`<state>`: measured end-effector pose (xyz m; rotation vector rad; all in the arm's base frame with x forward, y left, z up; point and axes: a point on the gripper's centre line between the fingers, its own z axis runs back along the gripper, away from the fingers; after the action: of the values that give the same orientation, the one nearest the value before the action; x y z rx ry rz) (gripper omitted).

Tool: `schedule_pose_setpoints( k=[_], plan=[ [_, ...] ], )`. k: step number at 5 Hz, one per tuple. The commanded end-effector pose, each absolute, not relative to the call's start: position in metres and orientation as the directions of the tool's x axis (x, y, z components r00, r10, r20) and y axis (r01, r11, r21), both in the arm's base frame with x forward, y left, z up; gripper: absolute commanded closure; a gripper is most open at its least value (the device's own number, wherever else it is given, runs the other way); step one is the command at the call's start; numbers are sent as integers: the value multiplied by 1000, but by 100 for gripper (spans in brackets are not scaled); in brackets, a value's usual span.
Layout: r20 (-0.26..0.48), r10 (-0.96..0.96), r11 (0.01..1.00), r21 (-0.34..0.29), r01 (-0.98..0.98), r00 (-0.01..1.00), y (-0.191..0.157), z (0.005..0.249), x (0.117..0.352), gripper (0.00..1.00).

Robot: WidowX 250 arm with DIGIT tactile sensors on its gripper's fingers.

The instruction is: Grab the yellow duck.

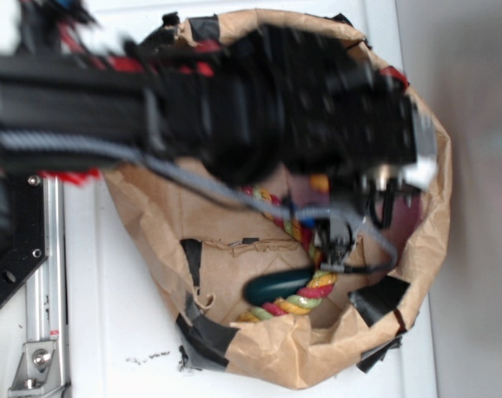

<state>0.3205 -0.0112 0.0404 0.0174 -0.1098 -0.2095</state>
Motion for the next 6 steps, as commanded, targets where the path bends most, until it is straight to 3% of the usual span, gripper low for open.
schedule_pose_setpoints(
  k=[1,2,4,5,6],
  plan=[
    [145,-233,971,80,224,962,-36,42,312,0],
    [146,-220,974,77,211,964,-36,45,309,0],
    [192,-103,995,13,103,976,5,78,319,0],
    [175,-50,998,-39,57,983,28,80,321,0],
    [142,-83,994,-59,92,986,29,69,324,0]
  ],
)
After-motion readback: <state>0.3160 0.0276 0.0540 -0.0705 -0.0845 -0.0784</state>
